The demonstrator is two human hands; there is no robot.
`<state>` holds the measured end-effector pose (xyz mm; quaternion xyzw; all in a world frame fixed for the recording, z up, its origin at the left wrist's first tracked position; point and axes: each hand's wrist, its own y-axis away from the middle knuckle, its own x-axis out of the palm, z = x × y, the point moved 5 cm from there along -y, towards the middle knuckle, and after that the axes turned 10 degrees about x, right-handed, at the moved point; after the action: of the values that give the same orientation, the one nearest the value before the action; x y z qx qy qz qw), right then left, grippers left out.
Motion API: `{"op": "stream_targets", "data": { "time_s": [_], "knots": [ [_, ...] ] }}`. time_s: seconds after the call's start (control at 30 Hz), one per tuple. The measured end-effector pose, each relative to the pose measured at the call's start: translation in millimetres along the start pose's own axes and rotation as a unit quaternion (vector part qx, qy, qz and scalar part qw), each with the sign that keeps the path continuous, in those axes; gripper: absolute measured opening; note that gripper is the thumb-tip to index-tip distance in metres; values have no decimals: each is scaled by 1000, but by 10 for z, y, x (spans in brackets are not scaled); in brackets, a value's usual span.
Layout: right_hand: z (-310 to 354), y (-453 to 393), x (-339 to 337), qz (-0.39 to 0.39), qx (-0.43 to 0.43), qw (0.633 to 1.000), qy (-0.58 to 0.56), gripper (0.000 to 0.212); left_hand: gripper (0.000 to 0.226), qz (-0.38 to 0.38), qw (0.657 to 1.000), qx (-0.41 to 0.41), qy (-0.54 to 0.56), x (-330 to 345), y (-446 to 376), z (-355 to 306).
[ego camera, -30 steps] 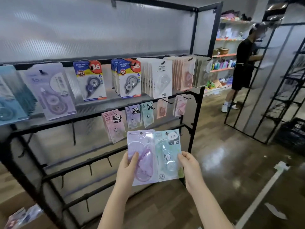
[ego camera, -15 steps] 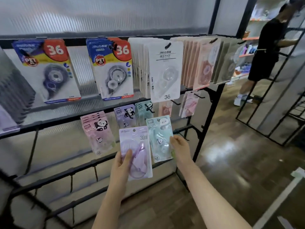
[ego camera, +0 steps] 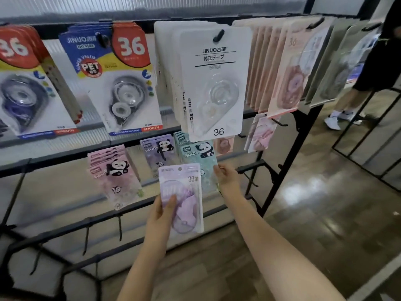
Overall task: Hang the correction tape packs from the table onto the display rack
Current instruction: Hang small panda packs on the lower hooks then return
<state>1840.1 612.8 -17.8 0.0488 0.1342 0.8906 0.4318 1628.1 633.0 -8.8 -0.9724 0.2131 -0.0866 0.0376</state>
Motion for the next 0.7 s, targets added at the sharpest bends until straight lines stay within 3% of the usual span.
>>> {"op": "stream_targets", "data": {
  "time_s": [0.13, 0.23, 0.47, 0.7],
  "knots": [
    [95, -261, 179, 28, -19, 998, 58, 6, 34, -18, 1000, 8, 3, 48, -29, -24],
    [178, -405, 277, 29, -34, 992, 114, 19, 43, -48, 999, 8, 22, 78, -28, -22],
    [199, -489, 276, 64, -21, 971, 231, 27, 22, -65, 997, 30, 17, 295, 105, 11],
    [-144, -264, -224, 99, -9, 915, 390, 28, 26, -81, 996, 21, 18, 594, 486, 67]
  ]
}}
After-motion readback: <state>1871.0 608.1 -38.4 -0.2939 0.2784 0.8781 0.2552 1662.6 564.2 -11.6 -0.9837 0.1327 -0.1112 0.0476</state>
